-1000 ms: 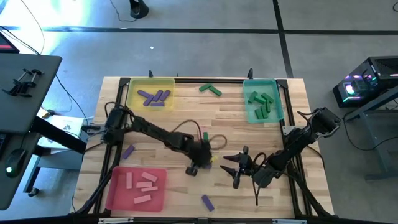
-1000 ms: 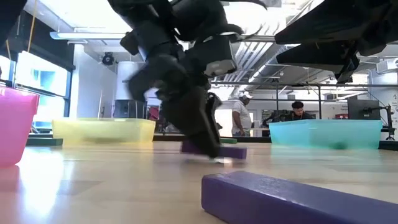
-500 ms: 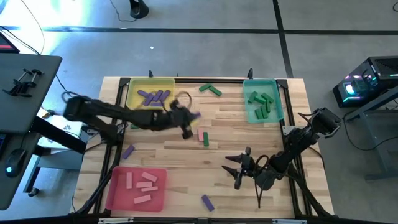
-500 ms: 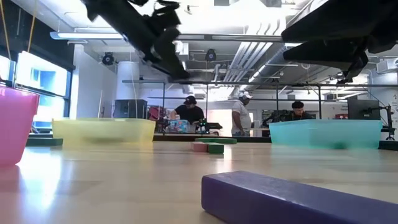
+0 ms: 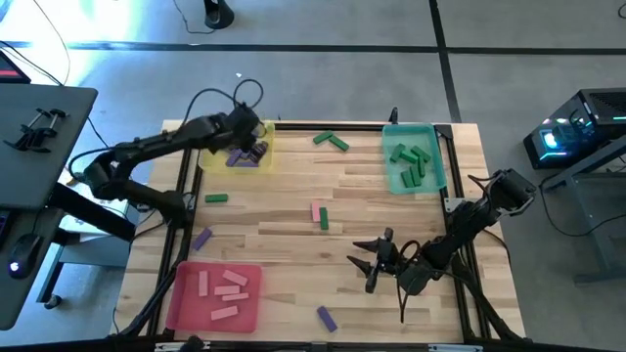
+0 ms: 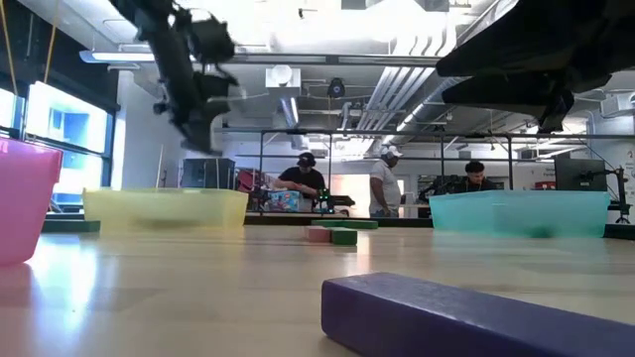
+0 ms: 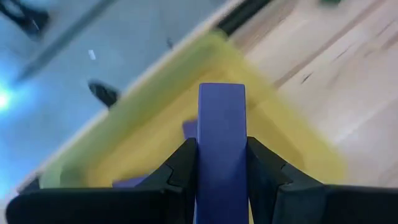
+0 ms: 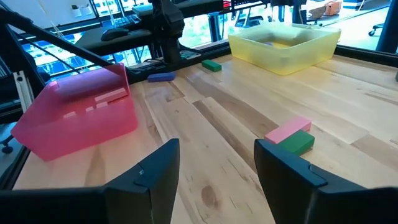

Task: Sort blocks
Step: Put the purple wooden block into the yellow bin

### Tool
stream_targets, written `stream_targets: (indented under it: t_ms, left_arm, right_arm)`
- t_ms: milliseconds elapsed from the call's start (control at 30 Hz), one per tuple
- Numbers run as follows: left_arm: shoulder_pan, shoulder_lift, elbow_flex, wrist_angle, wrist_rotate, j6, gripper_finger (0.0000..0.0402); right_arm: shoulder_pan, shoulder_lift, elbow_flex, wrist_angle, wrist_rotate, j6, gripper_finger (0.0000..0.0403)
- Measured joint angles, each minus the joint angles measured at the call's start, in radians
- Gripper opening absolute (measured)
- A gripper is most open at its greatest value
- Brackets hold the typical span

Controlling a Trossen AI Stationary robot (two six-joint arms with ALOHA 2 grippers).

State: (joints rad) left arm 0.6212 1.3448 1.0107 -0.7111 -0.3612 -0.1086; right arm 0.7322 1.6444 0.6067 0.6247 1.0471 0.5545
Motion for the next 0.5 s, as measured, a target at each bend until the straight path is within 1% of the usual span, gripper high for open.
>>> stream_targets:
  t_ms: [67, 200, 267, 500]
  left_arm:
    - [0.063, 0.031, 0.0, -0.013, 0.059, 0.016, 0.0075]
    - [0.139, 0.11, 0.0, -0.041, 0.122, 0.038, 0.0075]
    - [0.156, 0.153, 0.0, -0.044, 0.149, 0.047, 0.0075]
    - [0.161, 0.291, 0.0, -0.017, 0.15, 0.068, 0.0076]
  right_arm:
    - [0.0, 0.0, 0.0, 0.0, -0.001, 0.0, 0.0192]
    - [0.0, 0.0, 0.0, -0.006, -0.003, 0.014, 0.0192]
    - [0.0, 0.0, 0.0, -0.008, -0.004, 0.014, 0.0192]
    - [0.001, 0.0, 0.0, -0.008, -0.004, 0.024, 0.0192]
